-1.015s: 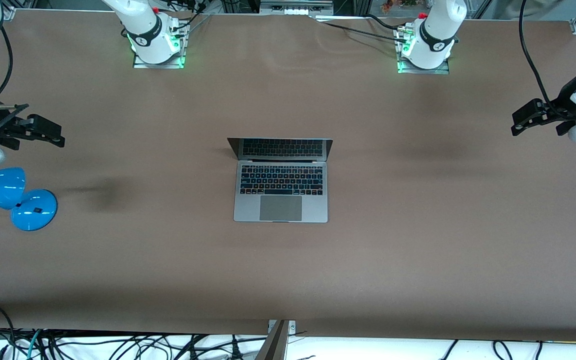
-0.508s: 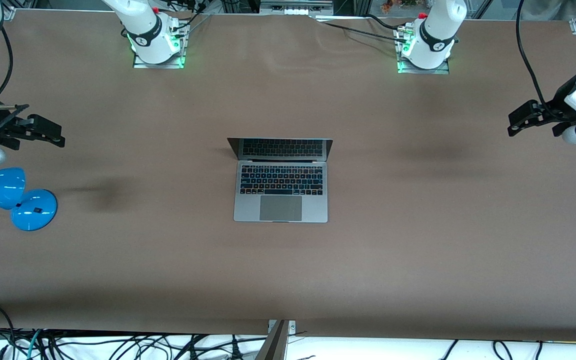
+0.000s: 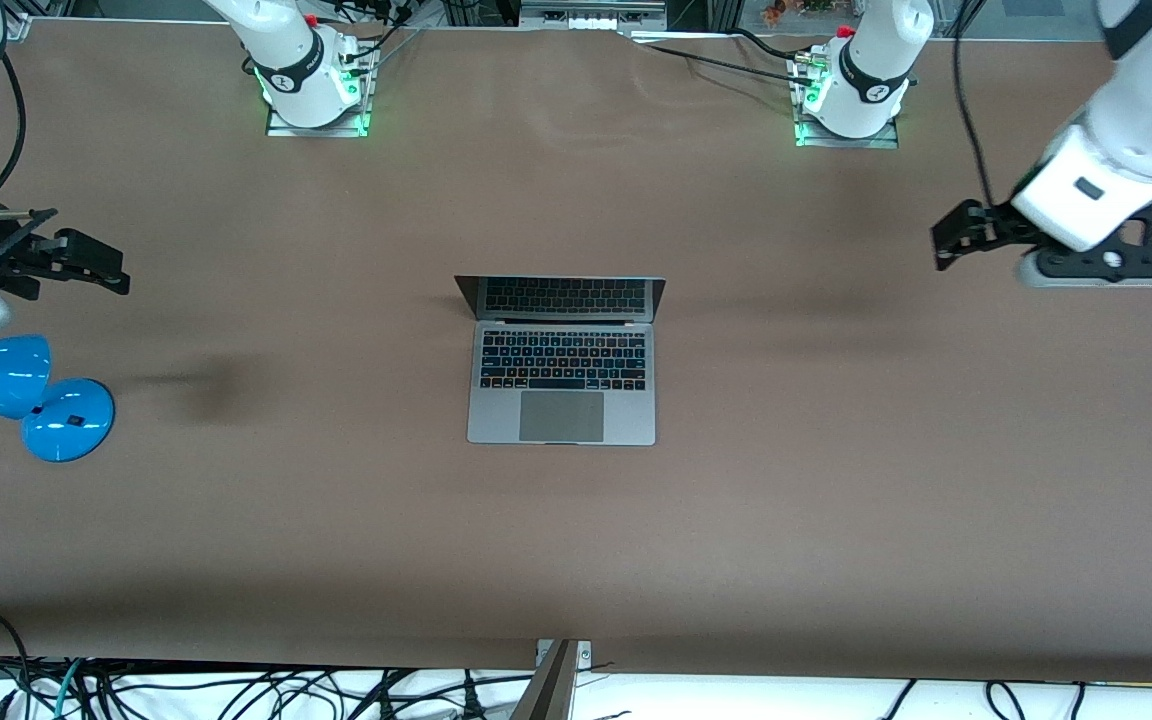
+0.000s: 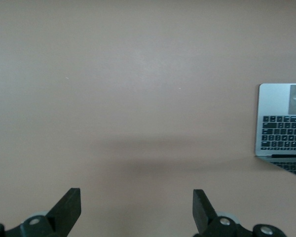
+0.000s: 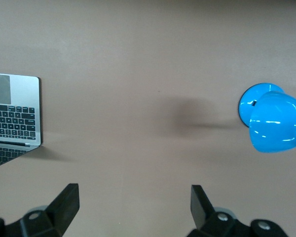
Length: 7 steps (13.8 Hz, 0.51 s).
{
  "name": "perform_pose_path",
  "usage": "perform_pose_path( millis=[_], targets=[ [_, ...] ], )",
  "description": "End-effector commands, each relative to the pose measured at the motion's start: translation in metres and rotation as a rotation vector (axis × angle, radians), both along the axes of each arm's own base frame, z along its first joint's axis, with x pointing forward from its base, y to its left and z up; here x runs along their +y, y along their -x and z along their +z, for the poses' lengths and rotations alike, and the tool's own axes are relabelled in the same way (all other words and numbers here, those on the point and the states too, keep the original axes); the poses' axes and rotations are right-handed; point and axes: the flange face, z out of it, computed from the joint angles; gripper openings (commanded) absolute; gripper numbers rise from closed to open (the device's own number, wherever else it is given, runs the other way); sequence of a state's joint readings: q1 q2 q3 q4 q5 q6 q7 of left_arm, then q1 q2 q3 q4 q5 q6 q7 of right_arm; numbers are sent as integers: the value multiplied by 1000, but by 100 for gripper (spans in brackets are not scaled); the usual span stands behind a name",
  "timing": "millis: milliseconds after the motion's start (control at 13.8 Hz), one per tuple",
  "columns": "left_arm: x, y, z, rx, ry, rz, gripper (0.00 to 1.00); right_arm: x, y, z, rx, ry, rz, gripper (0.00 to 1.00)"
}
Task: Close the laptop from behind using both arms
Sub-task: 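Move the right gripper and the left gripper toward the laptop's screen back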
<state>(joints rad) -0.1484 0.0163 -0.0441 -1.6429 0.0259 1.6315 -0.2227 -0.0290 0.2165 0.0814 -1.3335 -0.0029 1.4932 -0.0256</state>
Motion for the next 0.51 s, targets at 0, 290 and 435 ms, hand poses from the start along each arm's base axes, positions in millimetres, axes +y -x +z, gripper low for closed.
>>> perform_pose_path(
  millis=[0, 290, 435],
  targets=[
    [-42, 6, 6, -13, 15, 41, 100, 33, 8, 2, 10, -35, 52, 100],
    [-102, 26, 7, -15, 18, 72, 100, 102, 14, -7, 32, -22, -9, 100],
    [-118, 32, 6, 0, 47, 69, 100, 142, 20, -16, 48, -11, -49, 100]
  ],
)
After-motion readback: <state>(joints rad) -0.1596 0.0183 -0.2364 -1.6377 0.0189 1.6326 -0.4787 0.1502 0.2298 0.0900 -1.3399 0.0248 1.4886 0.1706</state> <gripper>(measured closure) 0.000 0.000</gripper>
